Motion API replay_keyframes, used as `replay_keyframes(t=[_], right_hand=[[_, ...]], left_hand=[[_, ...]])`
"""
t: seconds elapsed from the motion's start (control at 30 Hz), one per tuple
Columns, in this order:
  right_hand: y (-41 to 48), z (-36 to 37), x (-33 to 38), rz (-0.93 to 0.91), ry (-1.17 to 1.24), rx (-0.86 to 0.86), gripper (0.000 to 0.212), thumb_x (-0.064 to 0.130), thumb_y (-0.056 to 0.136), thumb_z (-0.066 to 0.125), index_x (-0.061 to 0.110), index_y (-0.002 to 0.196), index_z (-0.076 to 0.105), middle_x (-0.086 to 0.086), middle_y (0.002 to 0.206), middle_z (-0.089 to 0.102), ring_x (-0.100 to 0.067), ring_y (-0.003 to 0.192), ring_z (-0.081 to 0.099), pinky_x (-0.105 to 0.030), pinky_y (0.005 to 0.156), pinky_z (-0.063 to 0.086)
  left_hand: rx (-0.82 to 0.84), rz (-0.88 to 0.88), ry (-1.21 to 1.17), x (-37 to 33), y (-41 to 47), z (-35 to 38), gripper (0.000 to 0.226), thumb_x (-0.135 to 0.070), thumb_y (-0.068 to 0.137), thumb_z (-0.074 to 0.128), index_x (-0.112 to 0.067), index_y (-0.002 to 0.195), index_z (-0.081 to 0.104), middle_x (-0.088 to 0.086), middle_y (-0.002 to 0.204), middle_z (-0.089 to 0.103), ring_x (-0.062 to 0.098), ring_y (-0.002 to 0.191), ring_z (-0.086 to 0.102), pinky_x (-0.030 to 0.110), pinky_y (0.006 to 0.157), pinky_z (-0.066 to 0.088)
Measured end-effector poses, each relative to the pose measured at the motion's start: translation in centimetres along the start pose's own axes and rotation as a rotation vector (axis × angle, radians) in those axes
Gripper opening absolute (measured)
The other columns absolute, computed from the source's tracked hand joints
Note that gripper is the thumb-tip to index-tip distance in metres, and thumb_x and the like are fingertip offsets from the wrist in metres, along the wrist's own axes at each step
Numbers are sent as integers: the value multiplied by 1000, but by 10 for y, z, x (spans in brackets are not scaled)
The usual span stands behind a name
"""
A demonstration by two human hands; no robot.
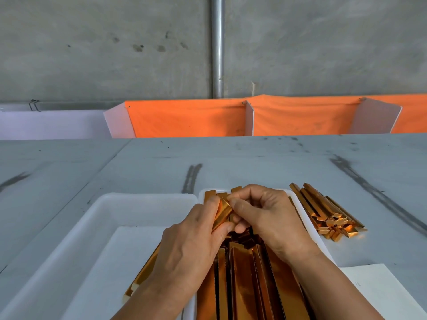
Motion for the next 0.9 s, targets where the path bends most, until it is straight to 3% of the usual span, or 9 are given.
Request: replay_keyframes(t=[0.17, 0.3, 0.6, 0.9], right_hand=[[-2, 1, 7, -61, -12, 14, 19, 13, 93, 64, 21, 83, 77, -6, 68, 71, -16, 57, 67, -20, 62, 54], [-2, 5, 8, -76, -20, -14, 10, 33, 82, 74, 24, 77, 75, -8, 66, 71, -16, 54, 65, -22, 61, 54], [1, 0, -1, -11, -90, -39, 10, 18, 88, 72, 17, 78, 72, 4, 57, 65, -7, 46, 58, -14, 51, 47], [1, 3, 1, -50, -112, -60, 9, 26, 86, 74, 22, 79, 70, 3, 60, 67, -8, 48, 60, -16, 53, 50]], left_hand=[[-7, -20, -46, 0, 0, -2, 51, -71, 83, 20, -43, 125, 18, -17, 101, 55, 5, 76, 61, 22, 69, 55], [-10, -17, -38, 0, 0, -3, 51, -69, 84, 21, -44, 128, 22, -17, 102, 56, 5, 75, 62, 22, 66, 55], [17, 16, 20, -4, -2, 1, 53, -69, 87, 22, -42, 133, 22, -16, 105, 56, 7, 78, 63, 19, 64, 52], [12, -32, -23, 1, 1, -2, 51, -72, 82, 23, -46, 125, 24, -19, 98, 55, 2, 75, 59, 12, 62, 46]])
Point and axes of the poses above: each hand's wrist, its own y-axis towards the middle knuckle, its own z-axis out of the palm, x = y × z, the point moved 10 cm from there along y, towards the middle knuckle
